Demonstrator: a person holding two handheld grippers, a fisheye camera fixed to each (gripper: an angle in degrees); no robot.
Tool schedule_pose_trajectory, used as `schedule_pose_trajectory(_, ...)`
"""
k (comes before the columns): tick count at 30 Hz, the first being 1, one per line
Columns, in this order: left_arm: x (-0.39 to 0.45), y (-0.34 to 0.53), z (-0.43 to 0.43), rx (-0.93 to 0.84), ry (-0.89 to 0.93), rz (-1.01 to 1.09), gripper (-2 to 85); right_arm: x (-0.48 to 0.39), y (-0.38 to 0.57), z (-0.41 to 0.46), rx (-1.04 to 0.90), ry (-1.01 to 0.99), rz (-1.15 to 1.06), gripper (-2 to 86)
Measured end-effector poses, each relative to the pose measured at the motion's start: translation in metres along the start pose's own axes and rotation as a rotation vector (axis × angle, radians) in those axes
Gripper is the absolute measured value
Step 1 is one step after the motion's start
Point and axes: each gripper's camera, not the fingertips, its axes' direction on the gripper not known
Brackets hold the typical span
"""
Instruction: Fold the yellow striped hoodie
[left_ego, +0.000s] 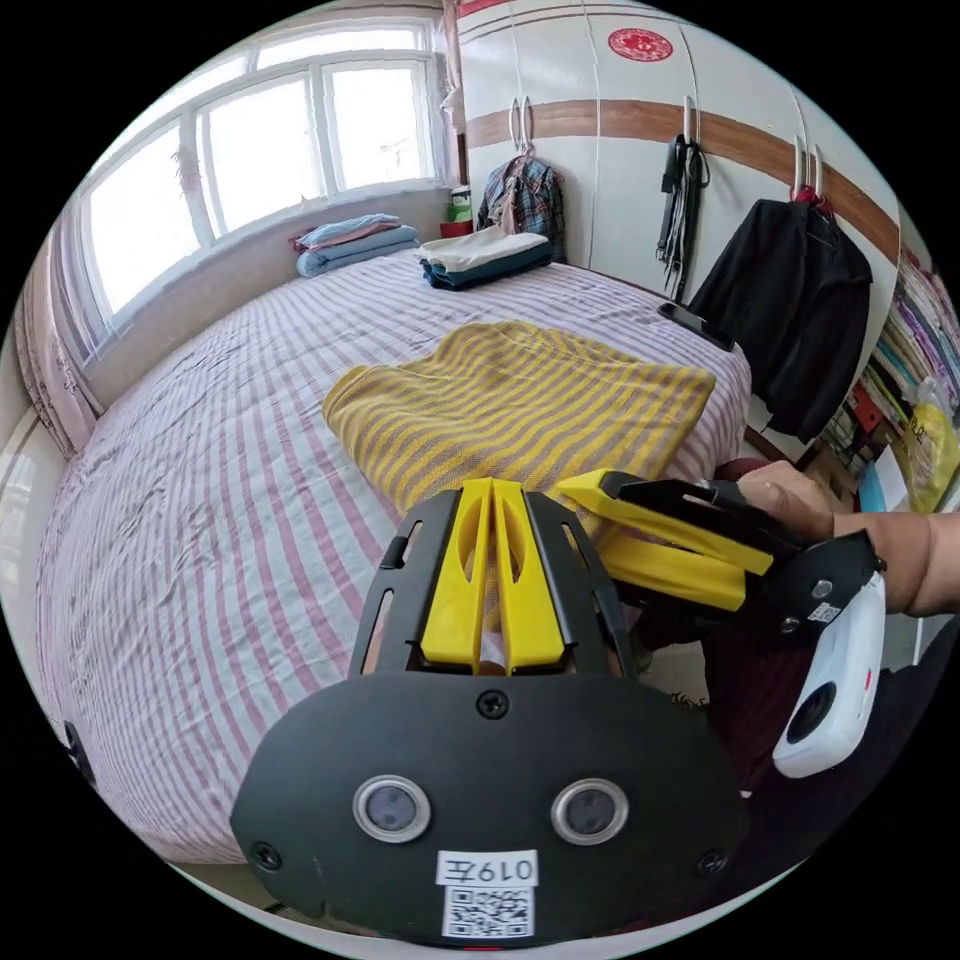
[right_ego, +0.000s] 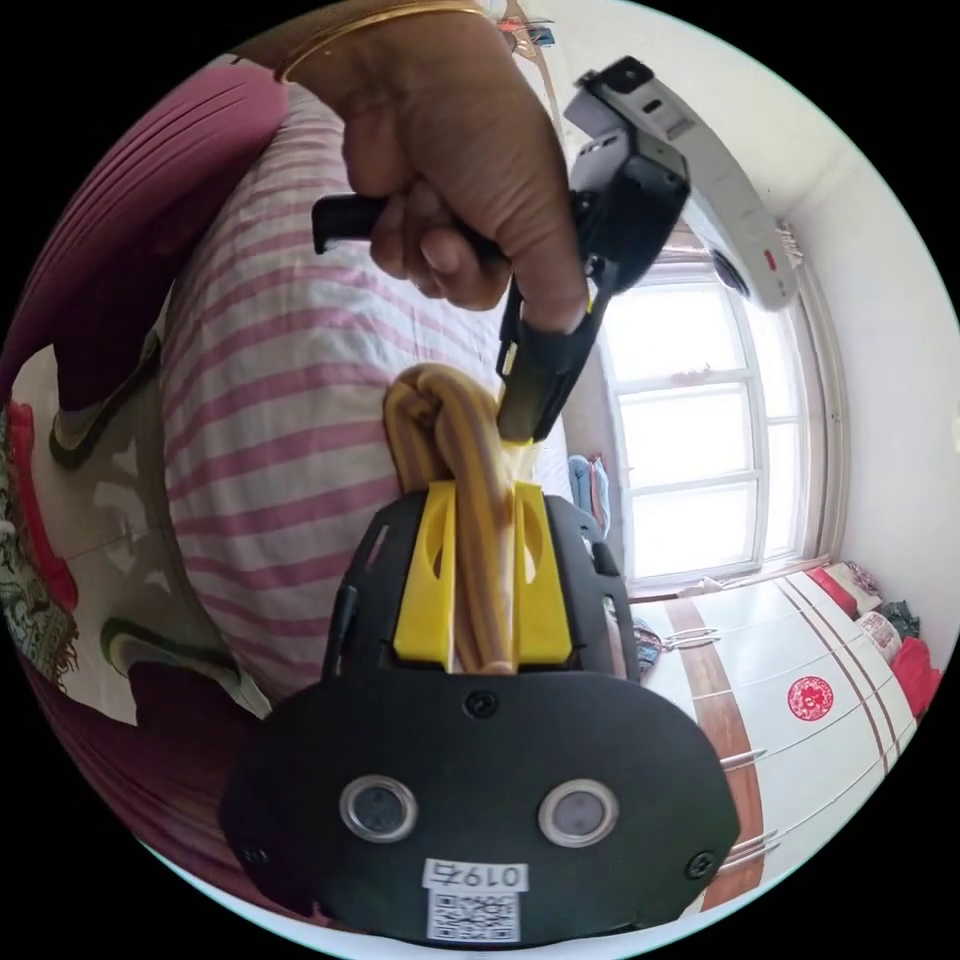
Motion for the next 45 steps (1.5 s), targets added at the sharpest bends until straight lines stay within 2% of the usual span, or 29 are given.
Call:
schedule_pose_trajectory(4,-0.002,-0.001,0.001,0.007,0.038,-0.013,0.8,0.008,0.020,0.002,-0.030,0.001,-0.006,9.7)
schedule_pose_trajectory(11,0.032,-0.006,0.002,0.003,-0.078,0.056,0.8,0.008,0.048,0.013,-0.093,0.008,-0.076,2.7)
schedule_pose_trajectory(14,0.044,-0.006,0.003,-0.001,-0.118,0.084,0.8,0.018,0.051,0.014,-0.103,-0.034,-0.051,2.9)
schedule_pose_trajectory(18,0.065,-0.009,0.005,-0.023,-0.222,0.118,0.7,0.022,0.059,0.015,-0.088,0.027,-0.068,5.4)
schedule_pose_trajectory(22,0.064,-0.013,0.004,-0.026,-0.197,0.095,0.7,0.058,0.095,0.016,-0.105,0.012,-0.003,8.1)
schedule_pose_trajectory(33,0.064,-0.016,0.000,-0.032,-0.159,0.046,0.6,0.097,0.189,0.069,-0.233,0.117,-0.196,4.6)
schedule_pose_trajectory(41,0.077,-0.015,-0.002,-0.039,-0.222,0.070,0.7,0.154,0.224,0.094,-0.272,-0.052,0.066,5.1)
schedule_pose_trajectory(45,0.084,-0.013,-0.003,-0.027,-0.272,0.082,0.7,0.177,0.246,0.104,-0.238,-0.029,0.046,5.9)
